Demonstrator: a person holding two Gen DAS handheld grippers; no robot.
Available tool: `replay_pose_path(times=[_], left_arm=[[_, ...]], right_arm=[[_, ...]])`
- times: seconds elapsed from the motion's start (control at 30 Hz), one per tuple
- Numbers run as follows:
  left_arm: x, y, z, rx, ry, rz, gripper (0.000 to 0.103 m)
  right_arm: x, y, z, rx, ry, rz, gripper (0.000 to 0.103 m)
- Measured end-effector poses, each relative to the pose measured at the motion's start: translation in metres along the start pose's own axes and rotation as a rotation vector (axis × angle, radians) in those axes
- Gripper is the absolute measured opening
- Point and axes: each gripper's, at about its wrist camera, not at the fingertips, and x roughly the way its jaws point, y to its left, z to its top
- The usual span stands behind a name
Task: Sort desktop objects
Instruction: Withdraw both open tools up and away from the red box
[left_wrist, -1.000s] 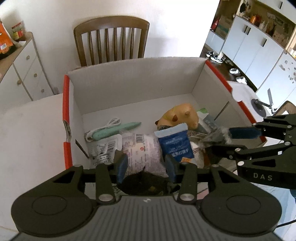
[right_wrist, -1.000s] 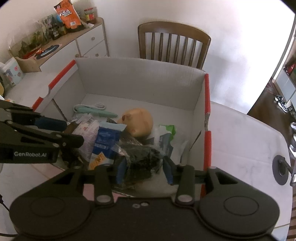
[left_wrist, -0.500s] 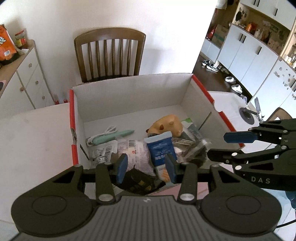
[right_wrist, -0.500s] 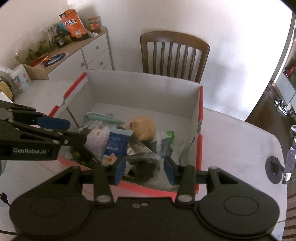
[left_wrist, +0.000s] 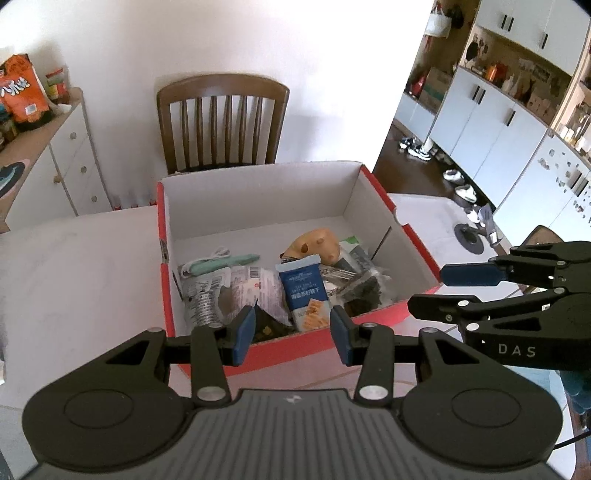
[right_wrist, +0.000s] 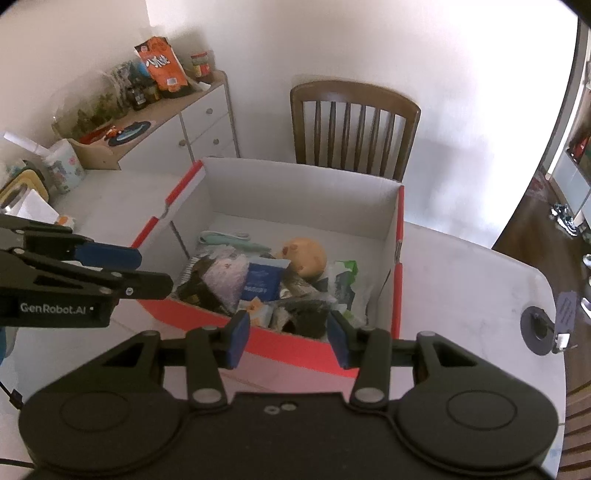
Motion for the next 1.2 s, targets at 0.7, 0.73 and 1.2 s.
replay_pose_path(times=[0.7,0.73,1.2], left_arm=[[-0.05,-0.027,-0.045,0.041,-0.07,0.032,0.044],[-0.05,-0.027,-0.047,0.036,-0.07,0.033,0.049],[-0.052,-0.029,-0.072,0.024,-0.084,0.07,0.084]], right_arm=[[-0.053,0.015,-0.034,-0.009,-0.127,0.022,0.047],[-0.054,0.015,-0.036,-0.006,-0.131,0.019,0.047],[-0.06,0.01,-0.059,0.023,-0.187,-0.036,0.062]])
